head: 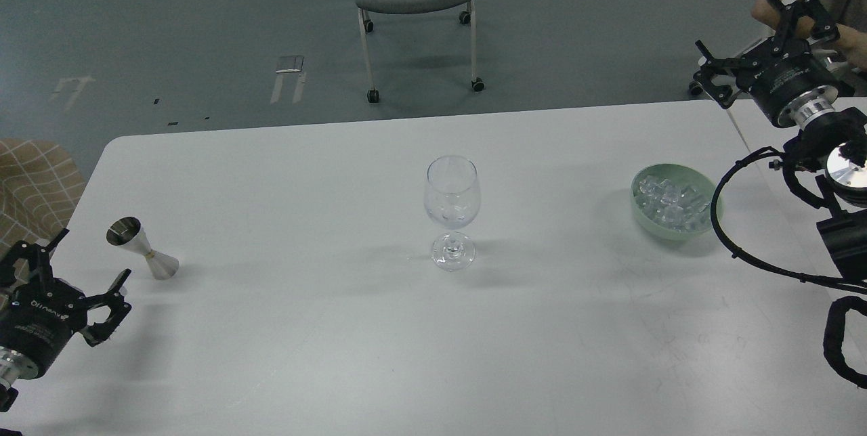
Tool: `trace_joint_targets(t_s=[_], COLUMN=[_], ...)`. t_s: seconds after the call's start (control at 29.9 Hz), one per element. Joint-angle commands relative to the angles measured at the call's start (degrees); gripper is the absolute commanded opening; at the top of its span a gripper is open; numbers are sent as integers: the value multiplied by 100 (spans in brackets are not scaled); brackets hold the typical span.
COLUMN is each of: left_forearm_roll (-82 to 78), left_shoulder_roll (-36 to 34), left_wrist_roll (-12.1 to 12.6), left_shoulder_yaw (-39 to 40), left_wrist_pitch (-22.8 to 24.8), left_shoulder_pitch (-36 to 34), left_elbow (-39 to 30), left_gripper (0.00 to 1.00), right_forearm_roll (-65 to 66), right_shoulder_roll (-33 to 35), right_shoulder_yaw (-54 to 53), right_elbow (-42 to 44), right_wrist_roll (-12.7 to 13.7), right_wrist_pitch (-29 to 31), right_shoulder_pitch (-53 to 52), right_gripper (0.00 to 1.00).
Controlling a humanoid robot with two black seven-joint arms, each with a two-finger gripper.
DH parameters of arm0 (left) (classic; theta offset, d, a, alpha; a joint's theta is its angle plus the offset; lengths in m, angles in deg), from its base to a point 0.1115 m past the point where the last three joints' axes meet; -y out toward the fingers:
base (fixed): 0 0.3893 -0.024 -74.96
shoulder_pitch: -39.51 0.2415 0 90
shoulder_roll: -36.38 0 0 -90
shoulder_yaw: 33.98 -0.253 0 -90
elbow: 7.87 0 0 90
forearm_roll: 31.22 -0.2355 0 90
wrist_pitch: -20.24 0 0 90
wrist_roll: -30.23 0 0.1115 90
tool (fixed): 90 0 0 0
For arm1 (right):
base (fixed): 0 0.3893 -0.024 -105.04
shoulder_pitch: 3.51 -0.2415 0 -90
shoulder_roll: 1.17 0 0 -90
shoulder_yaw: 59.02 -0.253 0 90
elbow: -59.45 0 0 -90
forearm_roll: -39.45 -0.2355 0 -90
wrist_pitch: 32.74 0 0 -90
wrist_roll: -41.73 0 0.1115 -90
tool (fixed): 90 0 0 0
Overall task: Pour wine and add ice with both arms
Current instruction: 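Move the open left gripper around the jigger's base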
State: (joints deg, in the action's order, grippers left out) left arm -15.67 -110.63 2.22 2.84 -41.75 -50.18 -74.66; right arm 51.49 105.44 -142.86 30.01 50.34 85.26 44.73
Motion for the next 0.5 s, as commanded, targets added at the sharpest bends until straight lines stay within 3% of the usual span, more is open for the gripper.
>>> trace_joint_targets(t_s=[0.0, 0.07, 0.47], left_forearm_roll=[27, 62, 379], left_shoulder_roll=[-3, 32, 217], left_wrist_roll=[249, 583, 497], left_shoulder_yaw=[-78, -9, -17], left_wrist_pitch=[0, 0, 0], left_shoulder_pitch=[-5, -23, 65], left_elbow=[-44, -61, -88], left_gripper=[97, 97, 96], right_forearm_roll=[0, 0, 0], right_shoulder_roll=[0, 0, 0], right_shoulder_yaw=[0, 9, 0], right_elbow=[-1, -1, -9], right_wrist_roll=[0, 0, 0], right_wrist_pitch=[0, 0, 0], right_shoulder_pitch=[1, 1, 71], right_gripper=[100, 100, 100])
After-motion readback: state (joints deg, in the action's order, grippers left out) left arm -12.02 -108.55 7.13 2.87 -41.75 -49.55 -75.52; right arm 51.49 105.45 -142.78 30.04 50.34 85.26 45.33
